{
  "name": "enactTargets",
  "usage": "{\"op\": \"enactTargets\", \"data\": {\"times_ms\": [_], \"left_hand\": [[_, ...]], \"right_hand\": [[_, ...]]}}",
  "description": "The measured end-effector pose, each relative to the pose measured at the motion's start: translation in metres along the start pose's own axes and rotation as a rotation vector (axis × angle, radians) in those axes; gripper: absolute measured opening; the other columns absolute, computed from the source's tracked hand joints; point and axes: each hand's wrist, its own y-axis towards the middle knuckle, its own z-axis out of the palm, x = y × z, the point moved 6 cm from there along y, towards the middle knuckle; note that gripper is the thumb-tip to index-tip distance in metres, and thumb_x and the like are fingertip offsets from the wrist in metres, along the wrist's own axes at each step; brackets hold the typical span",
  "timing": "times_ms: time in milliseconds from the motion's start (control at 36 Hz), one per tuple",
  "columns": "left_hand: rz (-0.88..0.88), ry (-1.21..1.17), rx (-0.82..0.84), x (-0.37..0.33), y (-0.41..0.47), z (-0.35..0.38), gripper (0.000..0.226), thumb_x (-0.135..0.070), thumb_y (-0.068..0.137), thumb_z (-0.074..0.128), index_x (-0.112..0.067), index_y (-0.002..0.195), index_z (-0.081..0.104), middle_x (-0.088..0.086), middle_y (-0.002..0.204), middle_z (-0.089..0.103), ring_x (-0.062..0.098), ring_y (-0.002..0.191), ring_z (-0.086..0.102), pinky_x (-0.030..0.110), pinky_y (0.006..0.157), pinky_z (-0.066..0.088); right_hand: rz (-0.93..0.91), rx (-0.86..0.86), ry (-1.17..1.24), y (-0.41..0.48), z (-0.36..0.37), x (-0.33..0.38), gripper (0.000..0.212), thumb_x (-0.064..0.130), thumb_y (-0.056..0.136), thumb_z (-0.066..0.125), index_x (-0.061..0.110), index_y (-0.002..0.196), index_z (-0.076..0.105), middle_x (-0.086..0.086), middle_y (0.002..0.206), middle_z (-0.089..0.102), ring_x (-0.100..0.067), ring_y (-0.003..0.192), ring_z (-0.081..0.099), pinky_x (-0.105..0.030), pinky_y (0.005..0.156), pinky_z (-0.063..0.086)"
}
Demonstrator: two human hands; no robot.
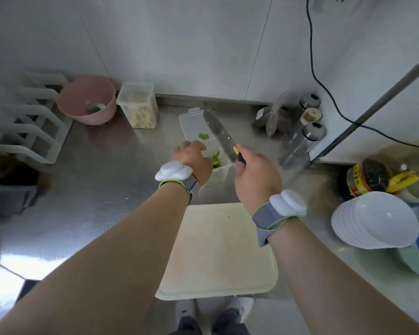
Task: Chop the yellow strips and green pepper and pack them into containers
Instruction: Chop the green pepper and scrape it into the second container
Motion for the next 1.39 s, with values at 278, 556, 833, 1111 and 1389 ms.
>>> {"op": "enactTargets", "data": {"times_ms": [278,556,833,1111,1389], "left_hand": [[0.064,0.022,-0.015,0.001,-0.001,-0.001,0.036,-0.025,0.085,0.052,-0.023,0.121,0.054,0.001,0.121,0.053,0.024,0.111,0.048,0.033,0.087,0.042],[0.058,0.054,-0.134,-0.001,0.027,-0.006,0.049,-0.025,0.077,0.056,-0.018,0.125,0.047,0.007,0.124,0.046,0.029,0.11,0.045,0.034,0.078,0.038],[-0.064,-0.207,-0.167,0.001,0.048,-0.014,0.033,-0.023,0.083,0.049,-0.024,0.115,0.058,-0.002,0.109,0.057,0.024,0.102,0.054,0.037,0.086,0.048],[-0.136,-0.474,-0.073,-0.007,0.042,-0.01,0.004,-0.035,0.077,0.067,-0.035,0.073,0.066,-0.016,0.076,0.066,0.007,0.074,0.063,0.015,0.06,0.044],[-0.178,-0.39,-0.13,0.003,0.035,-0.011,0.011,-0.031,0.08,0.052,-0.028,0.077,0.062,-0.012,0.074,0.063,0.012,0.067,0.06,0.021,0.053,0.044]], "right_hand": [[-0.023,0.045,-0.032,0.001,0.001,0.008,0.046,0.017,0.095,0.045,0.03,0.14,0.043,-0.011,0.11,0.059,-0.034,0.091,0.057,-0.032,0.067,0.037],[0.082,-0.011,0.132,0.01,-0.004,-0.001,0.041,0.018,0.092,0.05,0.029,0.132,0.052,-0.007,0.107,0.068,-0.032,0.096,0.059,-0.029,0.068,0.038],[0.27,0.022,0.5,0.003,0.0,-0.03,0.037,0.015,0.083,0.057,0.034,0.115,0.063,0.004,0.099,0.071,-0.019,0.09,0.062,-0.044,0.084,0.053],[0.302,0.068,0.682,-0.016,0.0,-0.044,0.045,0.006,0.086,0.056,0.05,0.09,0.064,0.005,0.079,0.069,-0.008,0.057,0.05,-0.032,0.068,0.047],[0.368,0.058,0.844,-0.017,0.002,-0.039,0.044,0.003,0.089,0.052,0.045,0.094,0.064,-0.014,0.08,0.067,-0.005,0.044,0.044,-0.018,0.042,0.04]]}}
